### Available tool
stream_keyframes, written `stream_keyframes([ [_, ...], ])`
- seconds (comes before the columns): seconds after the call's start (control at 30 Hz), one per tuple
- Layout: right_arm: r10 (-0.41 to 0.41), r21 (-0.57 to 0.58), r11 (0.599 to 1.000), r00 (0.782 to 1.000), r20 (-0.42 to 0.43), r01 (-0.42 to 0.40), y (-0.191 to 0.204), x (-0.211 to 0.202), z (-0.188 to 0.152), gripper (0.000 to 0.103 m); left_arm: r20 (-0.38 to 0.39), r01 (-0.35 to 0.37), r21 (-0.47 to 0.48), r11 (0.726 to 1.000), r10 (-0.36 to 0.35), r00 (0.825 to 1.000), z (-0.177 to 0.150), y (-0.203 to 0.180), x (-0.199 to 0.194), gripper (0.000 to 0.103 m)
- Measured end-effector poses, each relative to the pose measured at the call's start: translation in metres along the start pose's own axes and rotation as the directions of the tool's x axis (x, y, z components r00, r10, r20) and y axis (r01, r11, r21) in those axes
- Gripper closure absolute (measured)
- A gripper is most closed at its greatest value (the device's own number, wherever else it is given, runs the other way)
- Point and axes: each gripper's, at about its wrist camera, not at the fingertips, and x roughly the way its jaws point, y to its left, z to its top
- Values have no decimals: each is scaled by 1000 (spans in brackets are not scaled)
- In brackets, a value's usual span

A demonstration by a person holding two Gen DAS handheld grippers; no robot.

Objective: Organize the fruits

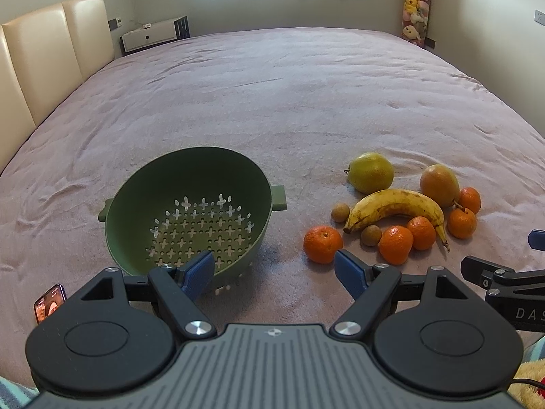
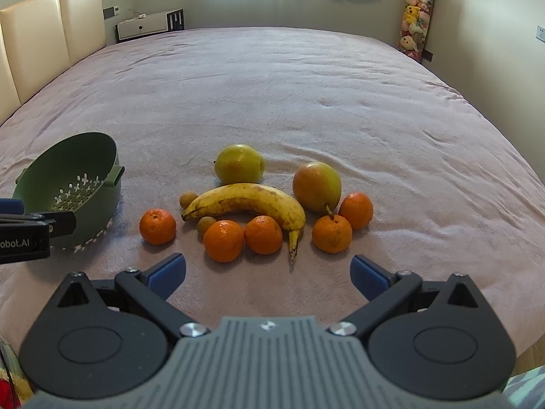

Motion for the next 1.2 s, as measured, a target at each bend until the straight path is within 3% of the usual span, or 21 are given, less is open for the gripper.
stream_keyframes([
  [1.2,5,-6,1000,1000,13,-4,0,-4,1,4,14,6,8,1000,-6,1000,3,-1,-3,9],
])
